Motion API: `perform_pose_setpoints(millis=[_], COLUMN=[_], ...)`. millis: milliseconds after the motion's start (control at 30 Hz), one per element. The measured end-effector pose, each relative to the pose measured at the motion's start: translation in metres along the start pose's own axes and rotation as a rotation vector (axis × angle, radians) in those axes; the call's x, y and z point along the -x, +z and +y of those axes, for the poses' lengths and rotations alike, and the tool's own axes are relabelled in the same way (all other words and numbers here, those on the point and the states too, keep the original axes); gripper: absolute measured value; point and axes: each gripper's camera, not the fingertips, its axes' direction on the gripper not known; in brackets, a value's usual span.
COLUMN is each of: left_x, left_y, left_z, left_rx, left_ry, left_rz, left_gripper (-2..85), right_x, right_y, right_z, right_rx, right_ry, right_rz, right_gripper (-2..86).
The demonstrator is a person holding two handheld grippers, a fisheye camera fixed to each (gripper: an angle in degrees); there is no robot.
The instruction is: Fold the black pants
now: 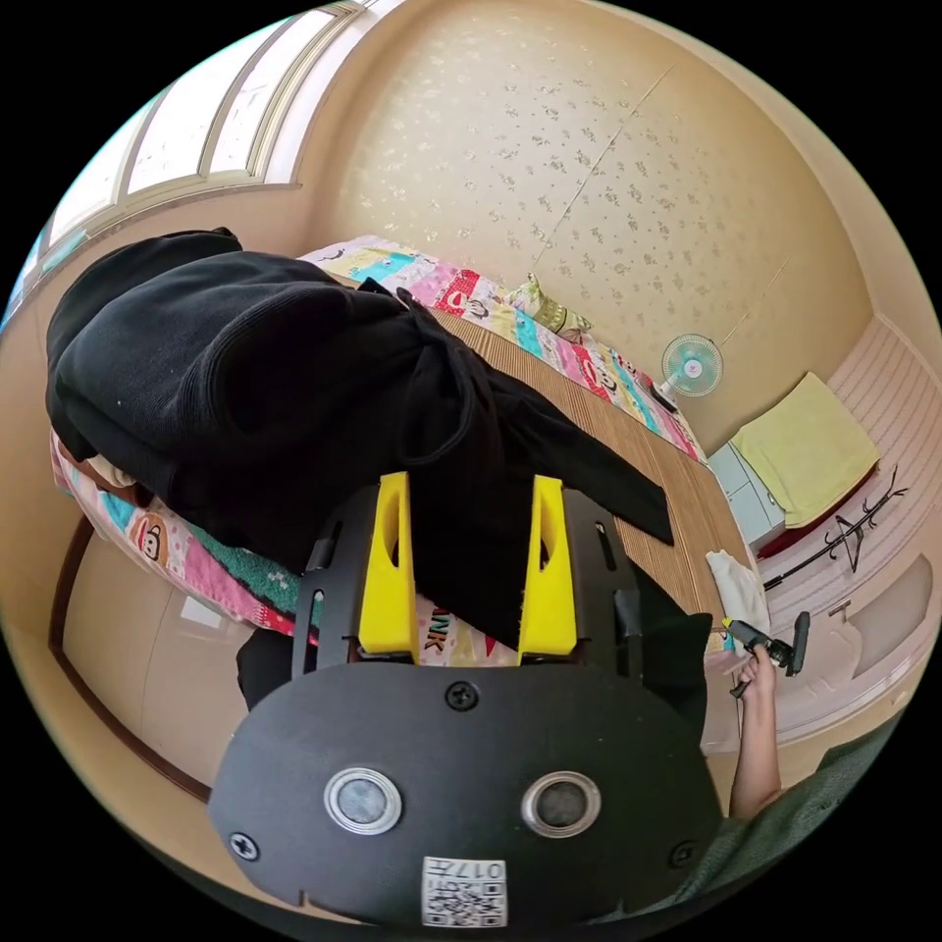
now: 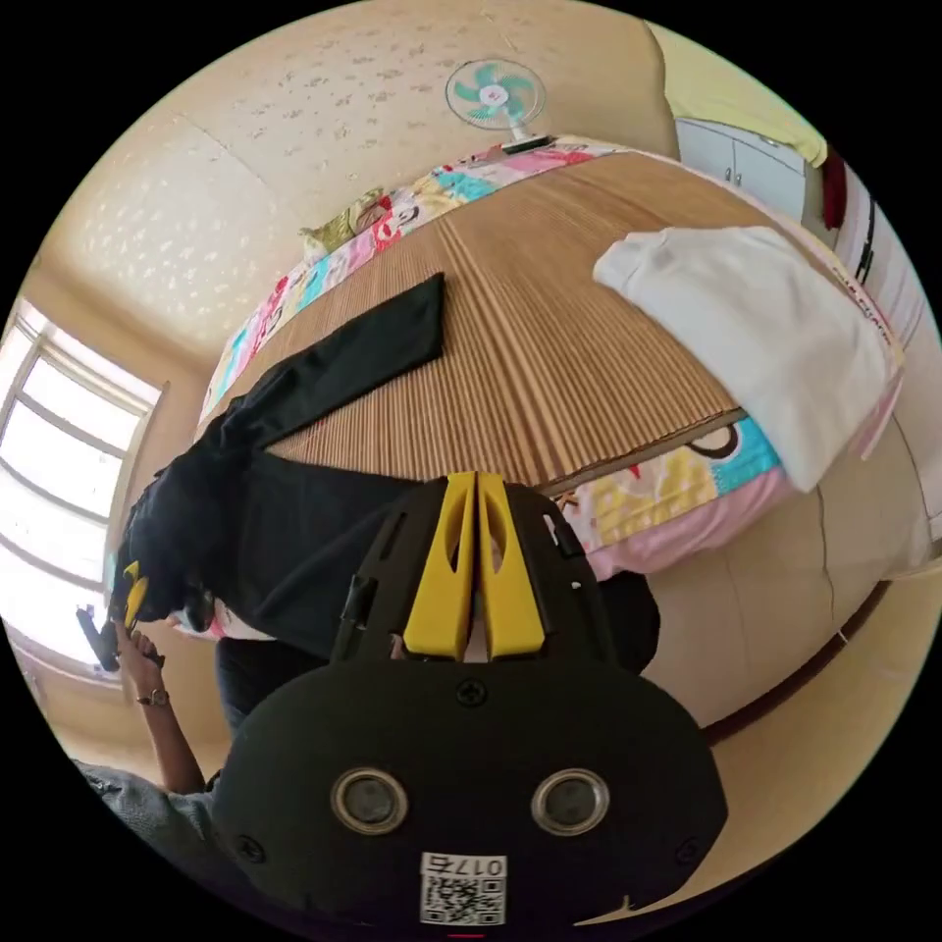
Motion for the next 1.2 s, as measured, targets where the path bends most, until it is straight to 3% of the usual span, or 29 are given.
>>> perform_pose_setpoints(millis=[67,133,267,433,533,600,667,800,900,1067,1133,1200], left_x=[-0.003,-0.006,-0.012,-0.016,-0.017,-0.012,-0.011,-0.012,0.003,0.038,0.045,0.043], left_y=[-0.003,-0.001,0.004,0.021,0.033,0.035,0.023,-0.006,-0.030,-0.058,-0.061,-0.064], left_z=[-0.001,-0.002,-0.006,-0.023,-0.035,-0.038,-0.036,-0.042,-0.051,-0.058,-0.054,-0.045], left_rx=[-0.003,0.008,0.013,0.054,0.115,0.130,0.073,0.016,-0.031,-0.053,-0.027,0.020], left_ry=[0.004,0.009,0.004,-0.025,0.008,0.017,0.032,0.059,0.034,-0.032,-0.046,-0.023], left_rz=[0.006,0.003,-0.016,-0.073,-0.060,0.045,0.133,0.146,0.208,0.323,0.350,0.318], left_gripper=[16.8,16.8,16.8,11.7,6.6,5.5,4.7,3.6,2.6,1.6,1.2,1.1], right_x=[-0.010,-0.019,-0.016,0.029,0.048,0.059,0.083,0.125,0.132,0.114,0.102,0.088], right_y=[-0.065,-0.099,-0.091,-0.006,0.022,0.031,0.030,0.005,-0.040,-0.122,-0.127,-0.109], right_z=[-0.037,-0.067,-0.103,-0.047,-0.006,0.013,0.025,0.010,-0.027,-0.133,-0.171,-0.214], right_rx=[-0.243,-0.311,-0.030,0.252,0.255,0.189,0.115,0.147,0.072,-0.205,-0.194,-0.053], right_ry=[0.027,0.040,-0.030,-0.076,-0.024,0.015,0.030,-0.116,-0.152,-0.058,-0.017,0.044], right_rz=[0.237,0.314,-0.007,0.091,-0.032,-0.061,0.005,0.111,0.031,0.226,0.277,0.346], right_gripper=[0.9,1.5,6.7,13.7,13.4,12.1,5.3,2.0,1.3,1.9,2.3,2.8])
